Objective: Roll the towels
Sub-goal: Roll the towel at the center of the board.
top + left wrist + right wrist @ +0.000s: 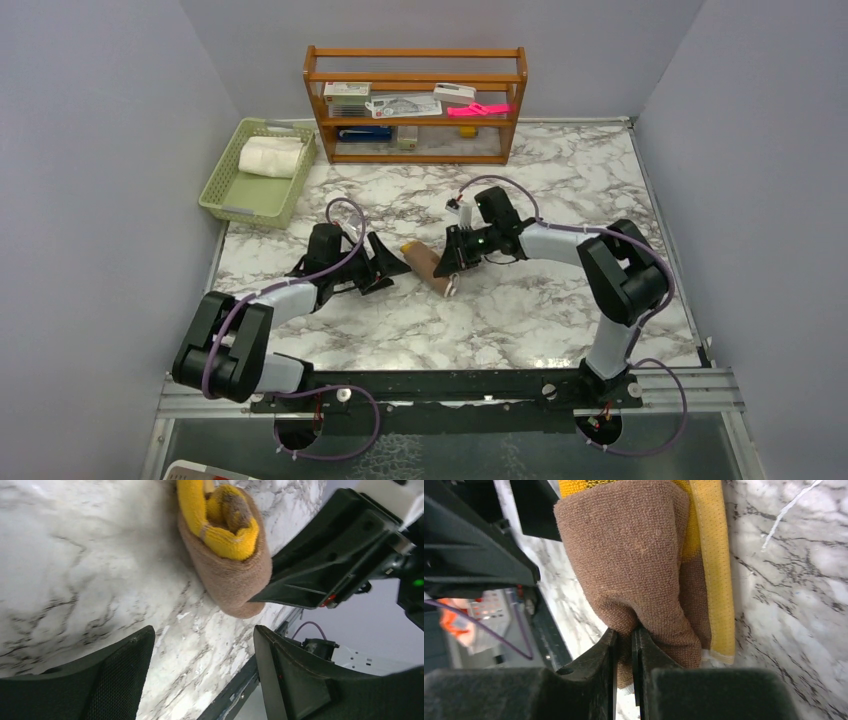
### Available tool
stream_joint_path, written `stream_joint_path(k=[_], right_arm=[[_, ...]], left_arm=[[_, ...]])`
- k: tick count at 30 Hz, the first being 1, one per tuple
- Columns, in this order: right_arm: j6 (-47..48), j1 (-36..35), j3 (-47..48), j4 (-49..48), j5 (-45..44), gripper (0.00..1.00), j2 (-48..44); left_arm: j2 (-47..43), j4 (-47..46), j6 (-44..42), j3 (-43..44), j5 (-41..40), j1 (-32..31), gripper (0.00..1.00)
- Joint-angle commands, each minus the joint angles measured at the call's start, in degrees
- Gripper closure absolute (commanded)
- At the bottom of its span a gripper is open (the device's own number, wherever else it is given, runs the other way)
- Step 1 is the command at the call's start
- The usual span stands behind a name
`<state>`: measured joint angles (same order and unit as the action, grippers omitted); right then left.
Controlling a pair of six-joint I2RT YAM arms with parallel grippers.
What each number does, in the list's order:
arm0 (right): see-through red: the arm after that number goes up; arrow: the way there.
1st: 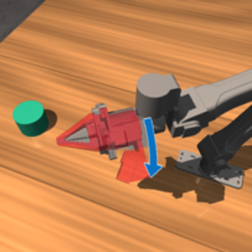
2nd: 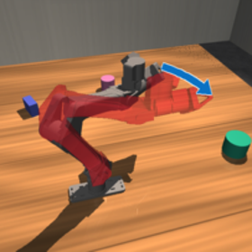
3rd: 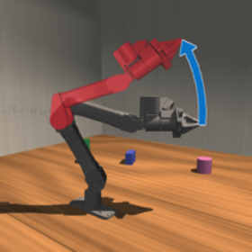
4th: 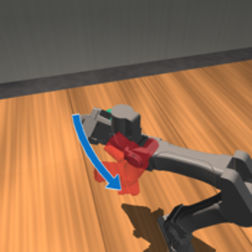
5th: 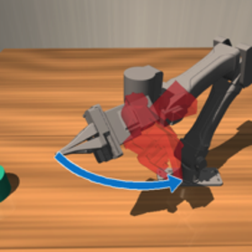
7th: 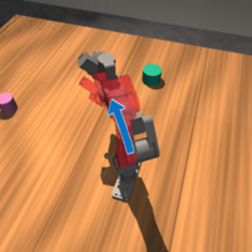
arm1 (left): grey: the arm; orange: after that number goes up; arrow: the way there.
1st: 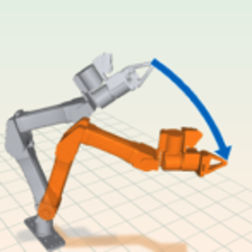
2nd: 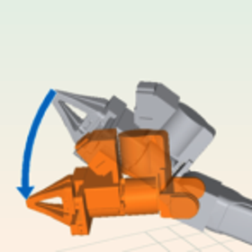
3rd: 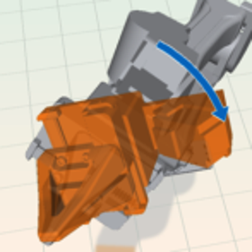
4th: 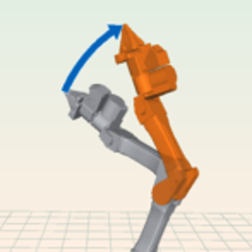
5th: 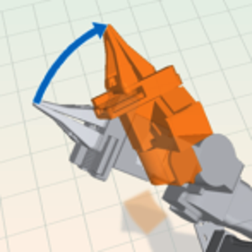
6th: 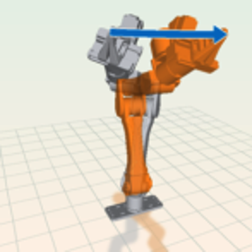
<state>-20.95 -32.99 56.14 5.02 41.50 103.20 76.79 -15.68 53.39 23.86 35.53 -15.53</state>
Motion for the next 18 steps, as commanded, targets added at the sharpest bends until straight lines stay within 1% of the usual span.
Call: stream_joint_path(k=[1,5,9,18], right_arm=[[-9.34,1.01,0.42,-7.26,12.5,0.91,3.9],[-13.23,1.82,-0.75,-11.5,15.36,0.91,5.9],[-15.82,2.35,-2.13,-14.79,17.34,0.92,6.4],[-17.07,2.5,-3.41,-16.6,18.85,0.92,6.6]], left_arm=[[2.73,-9.82,4.99,-0.83,-0.24,-3.69,0.25],[6.5,-16.26,7.9,-0.58,-2.02,-6.99,0.24],[9.28,-19.11,9.29,-0.14,-4.05,-8.76,0.24],[13.35,-20.17,10.17,-0.84,-10.54,-9.49,0.25]])
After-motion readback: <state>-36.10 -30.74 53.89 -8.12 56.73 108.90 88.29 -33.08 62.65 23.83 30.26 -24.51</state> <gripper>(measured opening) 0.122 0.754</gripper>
